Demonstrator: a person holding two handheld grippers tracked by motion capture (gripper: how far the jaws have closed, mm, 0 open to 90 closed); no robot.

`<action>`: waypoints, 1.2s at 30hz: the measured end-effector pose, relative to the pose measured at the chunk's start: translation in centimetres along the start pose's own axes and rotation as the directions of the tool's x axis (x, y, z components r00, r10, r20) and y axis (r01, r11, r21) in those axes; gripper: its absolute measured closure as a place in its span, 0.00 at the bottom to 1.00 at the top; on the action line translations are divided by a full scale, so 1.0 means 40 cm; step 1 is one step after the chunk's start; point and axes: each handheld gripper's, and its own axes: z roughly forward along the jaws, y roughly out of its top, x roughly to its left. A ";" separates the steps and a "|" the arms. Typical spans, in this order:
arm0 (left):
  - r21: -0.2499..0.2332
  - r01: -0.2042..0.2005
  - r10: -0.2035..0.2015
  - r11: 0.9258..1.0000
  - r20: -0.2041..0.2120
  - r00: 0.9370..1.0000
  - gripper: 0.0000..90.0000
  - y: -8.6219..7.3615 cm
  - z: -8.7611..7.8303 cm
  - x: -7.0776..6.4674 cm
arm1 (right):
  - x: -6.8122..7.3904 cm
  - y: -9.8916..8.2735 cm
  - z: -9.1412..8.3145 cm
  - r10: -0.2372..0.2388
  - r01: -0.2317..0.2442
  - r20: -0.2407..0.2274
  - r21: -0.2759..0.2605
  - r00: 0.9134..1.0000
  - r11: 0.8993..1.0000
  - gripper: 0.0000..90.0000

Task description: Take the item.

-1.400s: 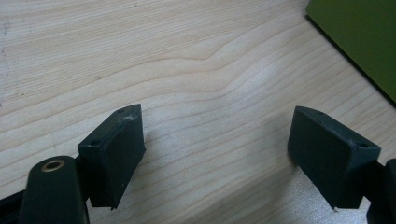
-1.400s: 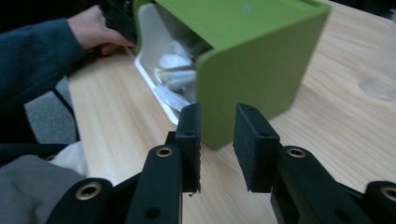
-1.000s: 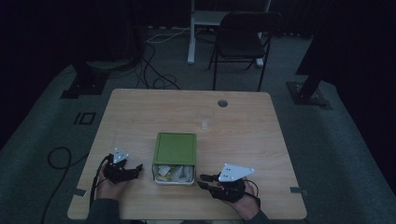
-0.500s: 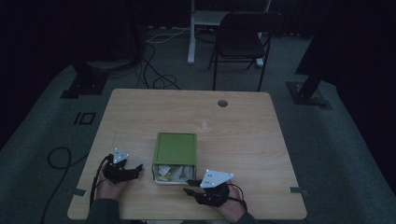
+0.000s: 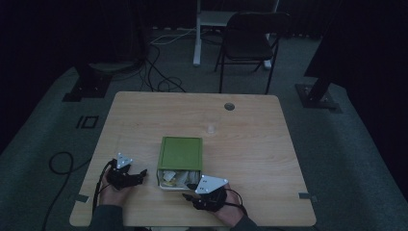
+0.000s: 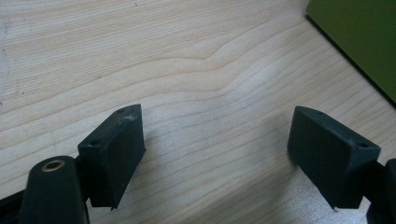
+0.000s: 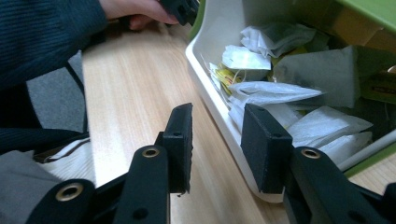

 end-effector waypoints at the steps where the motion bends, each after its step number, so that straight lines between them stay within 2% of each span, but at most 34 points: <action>1: 0.000 0.000 0.000 1.000 0.000 1.000 0.22 0.000 0.000 0.000 | -0.001 0.000 0.003 0.001 -0.001 0.001 -0.001 1.000 1.000 0.70; 5: 0.000 0.000 0.000 1.000 0.000 1.000 0.22 0.000 0.000 0.000 | -0.006 0.004 0.015 -0.002 0.002 0.017 0.007 1.000 1.000 0.68; 11: 0.000 0.000 0.000 1.000 0.000 1.000 0.22 0.000 0.000 0.000 | -0.011 -0.003 0.033 0.003 -0.004 0.004 0.021 1.000 1.000 0.67; 13: 0.000 0.000 0.000 1.000 0.000 1.000 0.22 0.000 0.000 0.000 | -0.018 -0.002 0.027 0.012 -0.012 -0.024 0.017 1.000 1.000 0.68; 14: 0.000 0.000 0.000 1.000 0.000 1.000 0.22 0.000 0.000 0.000 | -0.018 -0.002 0.027 0.012 -0.012 -0.024 0.017 1.000 1.000 0.68; 16: 0.000 0.000 0.000 1.000 0.000 1.000 0.22 0.000 0.000 0.000 | -0.014 -0.001 0.025 0.000 0.000 -0.045 0.014 0.999 1.000 0.70; 22: 0.000 0.000 0.000 1.000 0.000 1.000 0.22 0.000 0.000 0.000 | -0.006 -0.003 0.021 -0.005 0.006 -0.060 0.016 0.998 1.000 0.71; 26: 0.000 0.000 0.000 1.000 0.000 1.000 0.22 0.000 0.000 0.000 | 0.006 -0.005 0.009 -0.008 0.009 -0.081 0.021 0.997 1.000 0.76; 28: -0.001 0.002 -0.002 1.000 0.000 1.000 0.22 0.000 0.000 0.000 | 0.012 0.001 -0.001 -0.012 0.013 -0.082 0.005 0.997 1.000 0.80; 32: -0.001 0.002 -0.002 1.000 -0.001 1.000 0.22 0.000 0.000 -0.001 | 0.020 0.016 -0.017 -0.030 0.029 -0.051 -0.029 0.998 0.999 0.81; 33: -0.001 0.002 -0.002 1.000 -0.001 1.000 0.22 0.000 0.000 -0.001 | 0.024 0.027 -0.025 -0.043 0.042 -0.012 -0.046 0.999 0.998 0.78; 35: -0.001 0.002 -0.002 1.000 -0.001 1.000 0.22 0.000 0.000 -0.001 | 0.026 0.033 -0.026 -0.058 0.059 0.024 -0.044 0.998 0.997 0.75; 36: -0.001 0.002 -0.002 1.000 -0.001 1.000 0.22 0.000 0.000 -0.001 | 0.026 0.033 -0.026 -0.058 0.059 0.024 -0.044 0.998 0.997 0.75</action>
